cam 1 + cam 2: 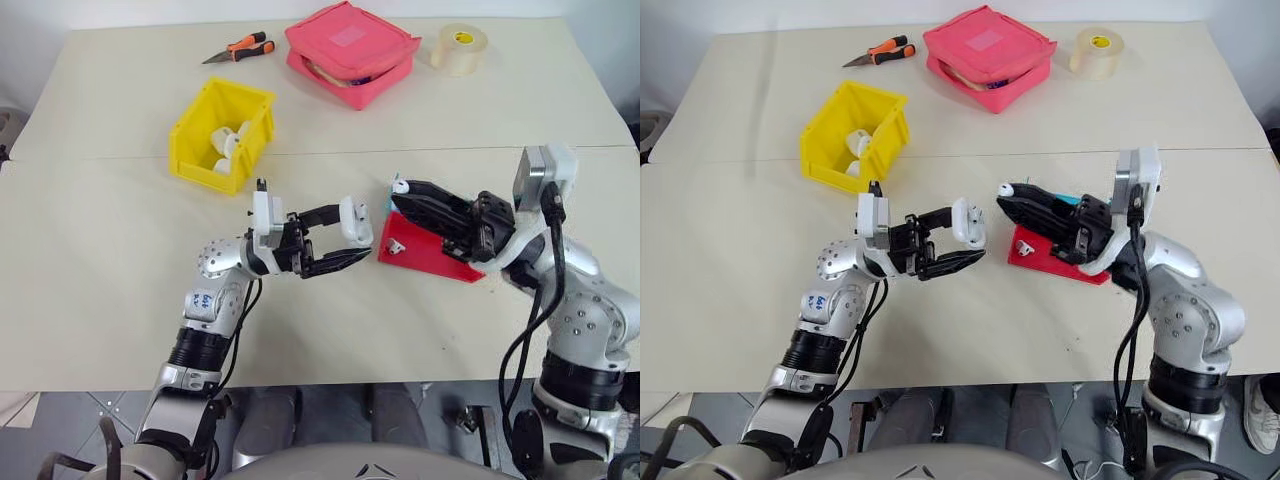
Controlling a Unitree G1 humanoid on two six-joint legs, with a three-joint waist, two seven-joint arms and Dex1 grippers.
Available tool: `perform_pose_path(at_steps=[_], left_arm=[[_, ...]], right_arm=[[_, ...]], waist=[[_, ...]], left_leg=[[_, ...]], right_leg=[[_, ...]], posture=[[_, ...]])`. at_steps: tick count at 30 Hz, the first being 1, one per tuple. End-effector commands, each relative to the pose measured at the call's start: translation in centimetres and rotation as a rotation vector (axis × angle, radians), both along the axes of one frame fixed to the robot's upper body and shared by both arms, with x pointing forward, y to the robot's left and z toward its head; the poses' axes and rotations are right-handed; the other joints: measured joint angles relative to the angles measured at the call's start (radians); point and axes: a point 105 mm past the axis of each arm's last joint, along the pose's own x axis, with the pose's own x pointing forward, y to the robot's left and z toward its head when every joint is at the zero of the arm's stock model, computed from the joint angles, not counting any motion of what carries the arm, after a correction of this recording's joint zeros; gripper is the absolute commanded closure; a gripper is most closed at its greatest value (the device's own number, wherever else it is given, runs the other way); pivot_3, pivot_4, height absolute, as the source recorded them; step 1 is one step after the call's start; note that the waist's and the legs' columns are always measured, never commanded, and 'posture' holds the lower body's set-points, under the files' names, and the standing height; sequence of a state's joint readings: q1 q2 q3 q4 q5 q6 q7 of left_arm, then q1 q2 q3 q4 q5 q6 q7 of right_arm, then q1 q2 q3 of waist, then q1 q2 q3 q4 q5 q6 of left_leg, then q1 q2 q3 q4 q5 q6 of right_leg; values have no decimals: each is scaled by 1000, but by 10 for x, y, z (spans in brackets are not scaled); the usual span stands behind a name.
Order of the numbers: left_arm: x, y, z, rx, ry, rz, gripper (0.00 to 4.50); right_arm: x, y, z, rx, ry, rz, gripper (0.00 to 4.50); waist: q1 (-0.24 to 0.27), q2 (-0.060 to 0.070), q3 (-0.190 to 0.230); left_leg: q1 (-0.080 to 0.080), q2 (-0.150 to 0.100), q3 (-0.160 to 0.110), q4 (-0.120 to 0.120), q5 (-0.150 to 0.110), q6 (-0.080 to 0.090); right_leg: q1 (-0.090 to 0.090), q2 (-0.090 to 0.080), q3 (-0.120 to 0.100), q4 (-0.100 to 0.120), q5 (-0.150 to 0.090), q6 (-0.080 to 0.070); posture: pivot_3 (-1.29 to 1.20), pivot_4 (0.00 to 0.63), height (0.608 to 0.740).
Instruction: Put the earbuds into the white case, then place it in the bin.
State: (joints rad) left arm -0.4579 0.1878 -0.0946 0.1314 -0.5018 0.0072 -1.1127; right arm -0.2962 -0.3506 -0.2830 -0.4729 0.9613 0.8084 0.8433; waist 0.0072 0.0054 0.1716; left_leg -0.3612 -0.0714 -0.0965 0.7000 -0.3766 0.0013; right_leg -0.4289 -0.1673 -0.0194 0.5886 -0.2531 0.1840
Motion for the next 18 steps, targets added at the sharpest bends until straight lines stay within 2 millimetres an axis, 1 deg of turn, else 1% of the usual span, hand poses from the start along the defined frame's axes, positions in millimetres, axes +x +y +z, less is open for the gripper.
perform_pose_path(at_steps=[1,4,7,13,18], left_arm=[[0,-2,12,-17,-34,-7,1726],[-1,-2,13,-17,-34,-13,1726],[0,-2,15,-18,-36,-17,1726],[-2,-4,17,-27,-40,-27,1726],[-3,-3,18,-33,-41,-26,1726]], right_arm=[[-14,11,7,43,-8,43,3988],[-17,16,3,49,12,52,3988],[-14,18,-1,52,22,40,3988],[-7,17,-13,43,43,3,3988],[-5,15,-19,50,57,-10,3988]], waist=[[-1,0,0],[-3,0,0],[-6,0,0],[-6,0,0],[-6,0,0]], left_leg=[[0,0,0,0,0,0],[1,0,0,0,0,0],[1,0,0,-1,0,0],[1,0,0,-1,0,0],[1,0,1,-1,0,0]], right_leg=[[0,0,0,0,0,0],[0,0,0,0,0,0],[0,0,0,0,0,0],[0,0,0,0,0,0],[0,0,0,0,0,0]], posture=[[0,150,740],[0,150,740],[0,150,740],[0,150,740],[0,150,740]])
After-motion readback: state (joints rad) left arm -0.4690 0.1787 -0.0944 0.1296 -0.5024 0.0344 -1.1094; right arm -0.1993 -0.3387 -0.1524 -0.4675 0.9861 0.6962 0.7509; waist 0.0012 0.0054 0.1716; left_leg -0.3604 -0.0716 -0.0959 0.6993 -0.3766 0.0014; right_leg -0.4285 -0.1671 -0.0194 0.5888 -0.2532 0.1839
